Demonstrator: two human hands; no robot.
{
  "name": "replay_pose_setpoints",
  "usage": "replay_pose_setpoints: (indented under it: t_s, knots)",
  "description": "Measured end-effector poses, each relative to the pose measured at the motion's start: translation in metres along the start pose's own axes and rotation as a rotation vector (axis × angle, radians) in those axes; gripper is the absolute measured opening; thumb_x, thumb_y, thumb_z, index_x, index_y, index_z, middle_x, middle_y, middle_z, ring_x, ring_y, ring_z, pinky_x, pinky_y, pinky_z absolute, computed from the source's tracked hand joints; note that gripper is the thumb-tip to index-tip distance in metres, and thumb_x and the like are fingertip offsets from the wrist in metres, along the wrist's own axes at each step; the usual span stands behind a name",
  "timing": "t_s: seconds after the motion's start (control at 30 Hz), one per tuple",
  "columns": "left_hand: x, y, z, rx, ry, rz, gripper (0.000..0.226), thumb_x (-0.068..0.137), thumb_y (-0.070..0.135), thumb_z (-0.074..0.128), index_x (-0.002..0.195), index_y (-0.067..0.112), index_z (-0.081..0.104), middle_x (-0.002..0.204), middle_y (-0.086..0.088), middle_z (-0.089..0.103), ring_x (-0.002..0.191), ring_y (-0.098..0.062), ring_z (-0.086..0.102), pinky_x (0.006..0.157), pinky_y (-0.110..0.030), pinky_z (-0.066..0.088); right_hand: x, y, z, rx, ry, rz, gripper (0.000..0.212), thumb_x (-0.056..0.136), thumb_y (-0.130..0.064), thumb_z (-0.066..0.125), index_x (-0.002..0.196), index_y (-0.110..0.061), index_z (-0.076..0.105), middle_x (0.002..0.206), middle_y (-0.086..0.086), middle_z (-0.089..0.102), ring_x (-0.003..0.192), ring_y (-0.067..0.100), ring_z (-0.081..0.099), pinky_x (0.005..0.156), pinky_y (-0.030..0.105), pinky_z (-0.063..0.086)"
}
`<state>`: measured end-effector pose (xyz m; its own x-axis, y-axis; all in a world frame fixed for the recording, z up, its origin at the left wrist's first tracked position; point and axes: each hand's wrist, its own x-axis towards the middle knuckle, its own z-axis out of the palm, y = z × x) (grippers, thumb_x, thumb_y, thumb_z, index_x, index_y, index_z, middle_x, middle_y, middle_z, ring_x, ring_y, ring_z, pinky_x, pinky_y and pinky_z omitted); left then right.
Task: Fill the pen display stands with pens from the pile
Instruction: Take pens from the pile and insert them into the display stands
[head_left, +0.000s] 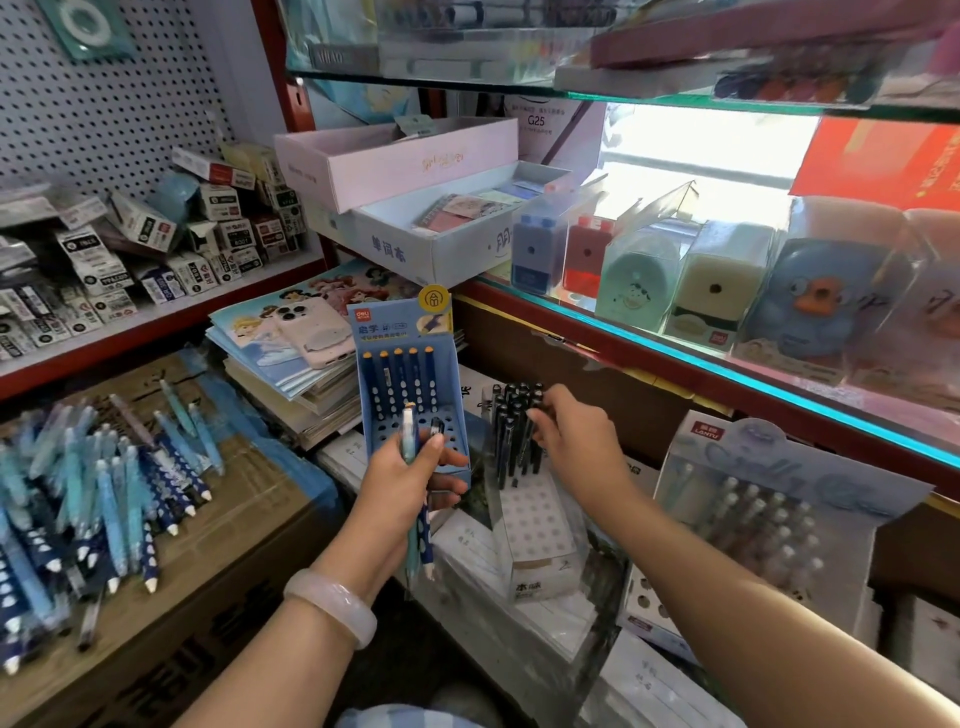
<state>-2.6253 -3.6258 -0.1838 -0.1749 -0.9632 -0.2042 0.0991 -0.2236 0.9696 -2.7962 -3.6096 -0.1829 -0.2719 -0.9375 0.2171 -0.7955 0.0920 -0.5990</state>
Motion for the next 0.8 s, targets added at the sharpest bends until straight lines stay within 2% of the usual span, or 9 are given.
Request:
replay_pose_setpoints:
  t_s: [0.2,0.33,0.43,0.5,0.57,0.63,0.7,0.8]
  knots:
    - [-0.001,0.001,-0.002,0.036,0.004,-0.019,0.016,0.097,0.018,0.047,0.109,0.009,0.053,0.075,-0.008,0.067,0.046,-0.012,0.061,0.047,-0.023,0.053,-0.004,0.004,0.013,-0.096,-0.098,0.0,0.018,0.098,-0.027,0.045,0.096,-0.01,0.049,0.089,0.01,0.063,0.078,0.024,0.061,0.068,0.038,0.052]
    - [-0.003,0.002,-0.001,0.138,0.01,0.014,0.009,0.097,0.022,0.047,0.095,0.017,0.054,0.062,-0.003,0.062,0.042,-0.011,0.047,0.042,-0.021,0.04,-0.005,0.006,0.026,-0.117,-0.122,0.031,0.021,0.099,-0.026,0.043,0.092,-0.007,0.05,0.092,0.016,0.062,0.082,0.03,0.059,0.071,0.04,0.049]
    - [-0.004,0.001,0.0,0.125,-0.029,0.018,0.013,0.098,0.019,0.044,0.101,0.016,0.056,0.059,0.0,0.063,0.044,-0.01,0.041,0.043,-0.02,0.034,-0.003,0.002,0.027,-0.139,-0.135,0.051,0.023,0.098,-0.027,0.045,0.097,-0.006,0.054,0.096,0.016,0.063,0.086,0.029,0.059,0.073,0.038,0.049]
    - [-0.005,0.003,0.003,0.131,-0.044,0.006,0.014,0.099,0.017,0.042,0.102,0.017,0.056,0.067,0.0,0.069,0.048,-0.009,0.043,0.045,-0.019,0.036,-0.005,0.001,0.022,-0.082,-0.1,0.102,0.022,0.096,-0.027,0.051,0.105,-0.008,0.057,0.099,0.011,0.065,0.088,0.026,0.061,0.076,0.037,0.051]
    - [-0.005,0.004,0.004,0.148,-0.056,0.014,0.015,0.099,0.014,0.04,0.101,0.018,0.054,0.078,-0.002,0.071,0.049,-0.008,0.045,0.047,-0.019,0.038,-0.011,-0.001,0.013,0.036,0.039,0.144,0.024,0.092,-0.026,0.057,0.111,-0.012,0.059,0.098,0.003,0.066,0.087,0.017,0.062,0.079,0.034,0.053]
    - [-0.005,0.004,0.006,0.159,-0.084,0.034,0.013,0.1,0.013,0.038,0.104,0.015,0.051,0.086,-0.003,0.073,0.048,-0.006,0.047,0.048,-0.018,0.04,-0.016,-0.007,0.005,0.185,0.121,0.124,0.021,0.091,-0.027,0.06,0.108,-0.015,0.063,0.092,-0.005,0.065,0.082,0.007,0.059,0.078,0.027,0.052]
    - [-0.006,0.004,0.007,0.16,-0.102,0.05,0.011,0.099,0.013,0.039,0.106,0.011,0.048,0.085,-0.003,0.071,0.049,-0.006,0.048,0.05,-0.02,0.04,-0.021,-0.016,0.003,0.357,-0.008,0.077,0.018,0.091,-0.028,0.059,0.104,-0.019,0.067,0.087,-0.012,0.065,0.08,-0.002,0.058,0.074,0.018,0.05]
    - [-0.009,0.003,0.009,0.234,-0.119,0.067,0.017,0.098,0.014,0.043,0.109,0.003,0.05,0.069,-0.003,0.057,0.05,-0.006,0.049,0.05,-0.02,0.042,-0.027,-0.029,0.006,0.551,-0.218,0.061,0.015,0.092,-0.027,0.057,0.099,-0.02,0.069,0.079,-0.014,0.065,0.07,-0.009,0.058,0.065,0.01,0.043]
